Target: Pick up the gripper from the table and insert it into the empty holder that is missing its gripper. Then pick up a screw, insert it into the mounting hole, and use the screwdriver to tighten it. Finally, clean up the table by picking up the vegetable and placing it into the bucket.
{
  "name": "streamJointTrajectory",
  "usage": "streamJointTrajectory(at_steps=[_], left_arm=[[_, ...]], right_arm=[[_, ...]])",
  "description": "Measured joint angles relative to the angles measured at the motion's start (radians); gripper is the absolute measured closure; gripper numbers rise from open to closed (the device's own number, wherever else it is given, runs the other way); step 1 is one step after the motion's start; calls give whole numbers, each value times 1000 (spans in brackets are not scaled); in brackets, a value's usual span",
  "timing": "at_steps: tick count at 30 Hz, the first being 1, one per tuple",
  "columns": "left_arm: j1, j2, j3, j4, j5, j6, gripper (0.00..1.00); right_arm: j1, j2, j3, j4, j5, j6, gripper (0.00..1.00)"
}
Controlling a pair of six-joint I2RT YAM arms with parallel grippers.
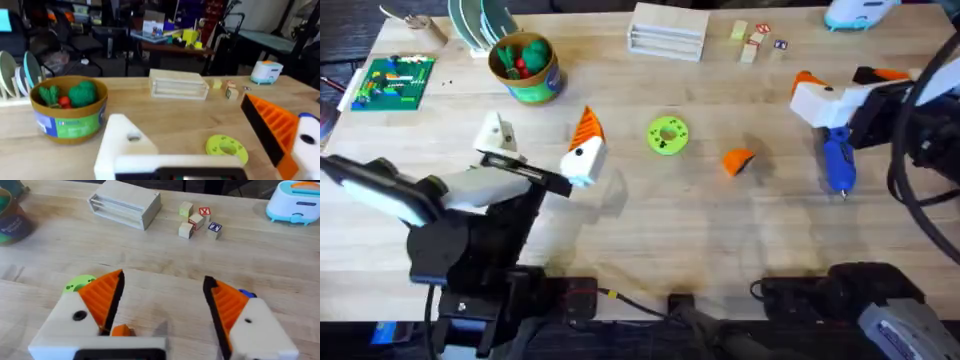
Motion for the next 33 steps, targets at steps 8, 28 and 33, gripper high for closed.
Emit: streamJointTrajectory(at_steps=[8,28,33], left_arm=[[0,3,0,-191,0,0,8],[0,3,0,-191,0,0,8],[0,3,0,-191,0,0,8]], right_arm=[[0,0,0,0,0,0,9],[0,0,0,0,0,0,10],[0,0,0,-3,0,0,10]])
